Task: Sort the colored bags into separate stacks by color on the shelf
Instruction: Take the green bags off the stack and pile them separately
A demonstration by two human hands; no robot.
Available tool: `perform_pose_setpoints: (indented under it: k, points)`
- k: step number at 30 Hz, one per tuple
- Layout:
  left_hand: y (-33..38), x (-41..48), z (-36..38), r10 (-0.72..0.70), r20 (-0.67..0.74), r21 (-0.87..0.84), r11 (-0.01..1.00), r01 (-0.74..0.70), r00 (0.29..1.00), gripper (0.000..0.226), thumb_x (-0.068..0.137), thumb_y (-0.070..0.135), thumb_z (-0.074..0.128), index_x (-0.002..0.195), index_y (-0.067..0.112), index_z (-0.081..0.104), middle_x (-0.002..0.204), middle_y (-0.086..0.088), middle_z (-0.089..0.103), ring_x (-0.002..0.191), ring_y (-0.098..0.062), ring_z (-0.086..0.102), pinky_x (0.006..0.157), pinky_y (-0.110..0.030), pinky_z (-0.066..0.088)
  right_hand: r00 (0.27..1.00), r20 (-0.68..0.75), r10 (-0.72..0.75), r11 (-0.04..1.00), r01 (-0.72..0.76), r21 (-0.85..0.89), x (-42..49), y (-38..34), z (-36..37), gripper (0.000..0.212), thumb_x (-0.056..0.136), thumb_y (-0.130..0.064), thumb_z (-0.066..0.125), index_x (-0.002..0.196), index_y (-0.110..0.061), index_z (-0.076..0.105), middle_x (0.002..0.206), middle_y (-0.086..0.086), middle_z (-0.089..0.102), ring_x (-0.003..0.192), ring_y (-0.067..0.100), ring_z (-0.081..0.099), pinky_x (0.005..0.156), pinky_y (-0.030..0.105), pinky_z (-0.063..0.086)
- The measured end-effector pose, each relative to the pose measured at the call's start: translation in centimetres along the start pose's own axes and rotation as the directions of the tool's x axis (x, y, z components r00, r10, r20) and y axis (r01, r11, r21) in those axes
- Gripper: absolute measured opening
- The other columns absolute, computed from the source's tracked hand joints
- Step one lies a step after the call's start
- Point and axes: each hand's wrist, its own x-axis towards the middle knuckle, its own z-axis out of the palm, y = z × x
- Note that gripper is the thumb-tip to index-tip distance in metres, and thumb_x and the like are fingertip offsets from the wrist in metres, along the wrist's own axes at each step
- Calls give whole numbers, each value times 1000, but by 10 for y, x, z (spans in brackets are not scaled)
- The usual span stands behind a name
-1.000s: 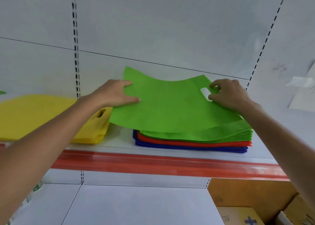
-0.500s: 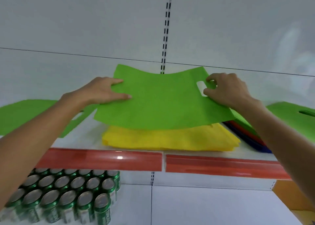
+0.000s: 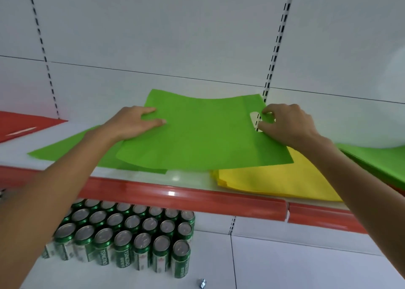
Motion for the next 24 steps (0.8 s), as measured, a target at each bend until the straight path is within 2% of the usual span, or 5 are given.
perform_pose_setpoints:
  k: [3, 9, 13, 17, 24]
  points:
    - [-18, -4, -2, 1, 4, -28, 1000, -1, 1000, 61, 86, 49, 54, 140, 23, 42, 147, -8, 38, 135, -25, 34, 106, -29, 29, 1000, 1, 4, 1000, -4, 14, -7, -13, 5, 42, 86, -34, 58, 126, -22, 56, 122, 13, 59, 109, 33, 55, 77, 33, 36]
    - [-63, -1, -13, -3, 25, -42, 999, 4, 1000, 59, 87, 46, 55, 140, 23, 41, 147, -8, 38, 136, -23, 34, 105, -27, 28, 1000, 14, 7, 1000, -7, -1, -11, -54, 15, 43, 85, -35, 59, 126, -23, 56, 123, 11, 59, 109, 32, 55, 81, 34, 40]
    - [-102, 15, -34, 1, 36, -19, 1000, -1, 999, 58, 88, 44, 55, 140, 23, 41, 147, -8, 37, 136, -23, 33, 106, -27, 28, 1000, -3, 20, 1000, -20, 18, -5, -96, 31, 41, 85, -34, 59, 124, -22, 57, 120, 10, 61, 108, 32, 55, 77, 33, 38]
    - [-147, 32, -54, 6, 83, 29, 1000, -8, 997, 57, 89, 43, 54, 140, 23, 41, 148, -7, 36, 136, -24, 32, 106, -27, 27, 998, 21, 59, 996, -60, 59, -6, -143, 60, 40, 84, -32, 61, 122, -22, 58, 119, 8, 61, 109, 30, 54, 73, 31, 32]
    - [-218, 45, -47, -16, 223, 34, 999, 8, 975, 54, 89, 30, 57, 140, 23, 41, 147, -9, 37, 134, -24, 36, 104, -26, 30, 987, 88, 133, 986, -140, 86, -14, -194, 111, 38, 86, -25, 61, 123, -17, 58, 118, 9, 61, 104, 30, 57, 74, 31, 40]
